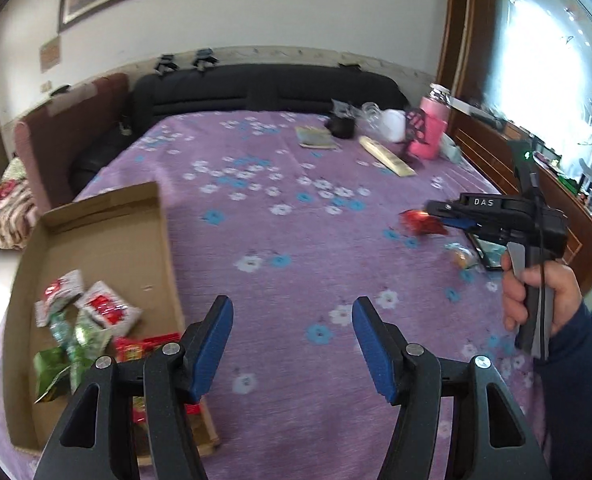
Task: Organize snacks
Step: 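Move both grippers back to the snack pile on the bed, then grasp the red-gold snack packet with the left gripper while the right grasps the clear zip bag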
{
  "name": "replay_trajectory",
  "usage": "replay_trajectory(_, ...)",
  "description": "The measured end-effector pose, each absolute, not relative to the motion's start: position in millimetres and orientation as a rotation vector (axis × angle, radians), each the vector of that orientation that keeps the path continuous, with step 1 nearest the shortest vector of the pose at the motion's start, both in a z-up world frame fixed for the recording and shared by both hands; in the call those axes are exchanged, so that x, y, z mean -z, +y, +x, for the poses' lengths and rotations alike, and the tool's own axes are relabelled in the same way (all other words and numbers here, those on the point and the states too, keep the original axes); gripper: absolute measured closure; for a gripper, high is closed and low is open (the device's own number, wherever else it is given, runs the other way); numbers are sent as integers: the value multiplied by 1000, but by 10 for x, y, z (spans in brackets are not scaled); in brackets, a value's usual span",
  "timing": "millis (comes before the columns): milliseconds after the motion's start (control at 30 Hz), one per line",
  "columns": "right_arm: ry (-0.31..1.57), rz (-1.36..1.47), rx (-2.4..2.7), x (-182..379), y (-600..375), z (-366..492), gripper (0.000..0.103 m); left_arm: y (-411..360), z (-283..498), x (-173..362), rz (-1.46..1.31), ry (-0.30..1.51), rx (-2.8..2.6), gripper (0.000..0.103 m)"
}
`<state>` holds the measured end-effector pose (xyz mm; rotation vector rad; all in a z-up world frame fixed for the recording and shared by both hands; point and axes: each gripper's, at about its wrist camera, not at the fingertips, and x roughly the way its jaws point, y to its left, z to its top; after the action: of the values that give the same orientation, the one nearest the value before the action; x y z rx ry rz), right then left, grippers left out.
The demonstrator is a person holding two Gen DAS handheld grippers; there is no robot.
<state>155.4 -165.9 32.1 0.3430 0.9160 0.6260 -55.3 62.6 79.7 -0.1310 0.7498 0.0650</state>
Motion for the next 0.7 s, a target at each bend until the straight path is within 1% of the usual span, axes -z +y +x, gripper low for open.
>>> replay_trajectory(100, 879, 386, -751, -513, -1663, 1431, 73, 551, -318, -836, -171, 803, -5, 38)
replay_trajectory(200, 838, 317, -641, -618, -1791, 1384, 72, 443, -46, -851, -206, 858, 53, 35)
replay_trajectory(267, 845, 313, -546, -602, -1923, 1406, 72, 337, 222, -848, -239, 894, 80, 35)
replay_trajectory(333, 870, 396, -499, -554, -2101, 1453, 72, 182, 493, -831, -242, 927, 122, 32)
replay_trajectory(467, 869, 511, -457, -516, -2402, 1515, 72, -140, 1077, -712, -240, 1019, 206, 31)
replay_trajectory(567, 867, 560, -426, -486, -2517, 1554, 72, -280, 1343, -691, -195, 987, 143, 31)
replay_trajectory(700, 875, 581, -427, -479, -2529, 1556, 72, -503, 1558, -549, -98, 1027, 195, 31)
